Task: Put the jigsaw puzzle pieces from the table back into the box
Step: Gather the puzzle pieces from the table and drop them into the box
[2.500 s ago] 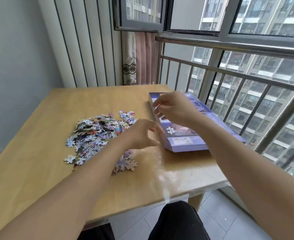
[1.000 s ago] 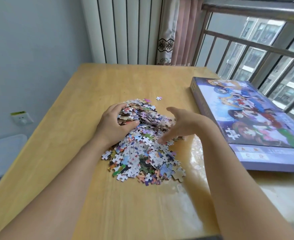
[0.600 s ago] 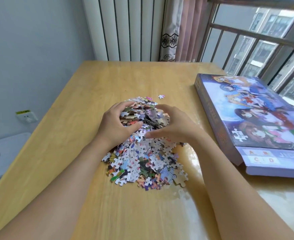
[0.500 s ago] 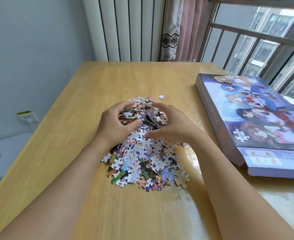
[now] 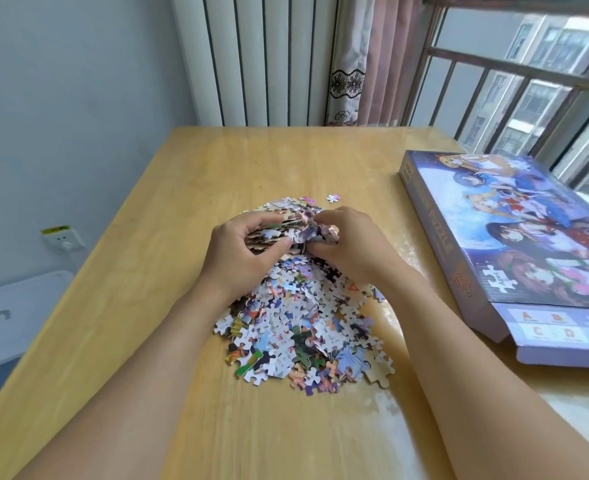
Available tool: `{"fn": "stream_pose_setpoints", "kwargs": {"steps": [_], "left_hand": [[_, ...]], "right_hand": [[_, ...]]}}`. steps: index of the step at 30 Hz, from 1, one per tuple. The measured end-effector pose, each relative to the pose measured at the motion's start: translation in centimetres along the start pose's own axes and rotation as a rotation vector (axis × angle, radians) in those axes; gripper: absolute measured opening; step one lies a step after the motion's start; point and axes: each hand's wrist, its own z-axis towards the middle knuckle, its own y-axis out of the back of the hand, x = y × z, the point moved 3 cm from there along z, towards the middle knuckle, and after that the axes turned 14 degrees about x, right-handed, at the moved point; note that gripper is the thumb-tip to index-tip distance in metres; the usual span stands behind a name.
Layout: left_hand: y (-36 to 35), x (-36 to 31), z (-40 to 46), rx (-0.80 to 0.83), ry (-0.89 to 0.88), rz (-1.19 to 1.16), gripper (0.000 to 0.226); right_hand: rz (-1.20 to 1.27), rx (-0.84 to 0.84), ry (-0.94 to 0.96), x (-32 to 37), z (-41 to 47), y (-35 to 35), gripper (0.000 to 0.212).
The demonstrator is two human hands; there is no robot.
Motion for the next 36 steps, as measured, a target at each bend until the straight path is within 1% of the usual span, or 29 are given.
{"fn": "stream_pose_setpoints", "kwargs": {"steps": [3, 6, 8, 11, 15, 20, 23, 25, 28, 30, 32, 34, 36], "left_hand": [[-0.1, 0.0, 0.0, -0.002, 0.009, -0.006, 0.031], [0.0, -0.1, 0.0, 0.003, 0.015, -0.013, 0.03], [0.1, -0.1, -0.1, -0.008, 0.012, -0.018, 0.027], [0.2, 0.0, 0.0, -0.03, 0.013, -0.02, 0.027], [0.4, 0.1, 0.0, -0.088, -0.002, -0.027, 0.026], [0.3, -0.2, -0.2, -0.105, -0.034, -0.017, 0.023], [0.2, -0.4, -0.3, -0.108, -0.048, -0.011, 0.022], [0.2, -0.6, -0.4, -0.111, -0.057, -0.009, 0.021], [0.2, -1.0, -0.7, -0.123, -0.083, 0.031, 0.021], [0.2, -1.5, -1.2, -0.141, -0.11, 0.046, 0.02], [0.2, -2.1, -1.7, -0.164, -0.125, 0.029, 0.018], [0.1, -2.9, -2.1, -0.181, -0.13, -0.007, 0.017], [-0.3, -4.1, -2.3, -0.187, -0.142, -0.04, 0.017]], "right_hand": [[0.032, -0.073, 0.006, -0.3, -0.1, 0.3, 0.034], [0.116, -0.091, -0.002, -0.7, -0.2, 0.5, 0.033], [0.214, -0.119, 0.0, -0.8, -0.3, 0.8, 0.024], [0.489, -0.133, 0.005, -1.1, -1.0, 1.6, 0.028], [0.844, -0.073, 0.035, -1.3, -1.9, 1.6, 0.021], [1.144, -0.095, 0.031, -1.2, -2.5, 1.4, 0.014], [1.425, -0.022, 0.013, -0.8, -2.6, 1.4, 0.01], [1.571, 0.0, -0.032, -0.7, -2.6, 1.2, 0.009], [1.736, 0.047, -0.05, -0.4, -2.7, 1.1, 0.015], [1.815, 0.066, -0.053, -0.2, -3.2, 1.2, 0.019], [1.826, 0.034, -0.083, 0.1, -4.0, 1.7, 0.015], [1.834, 0.009, -0.147, 0.5, -4.8, 2.2, 0.01], [1.895, 0.015, -0.23, 0.7, -5.4, 2.2, 0.01]]}}
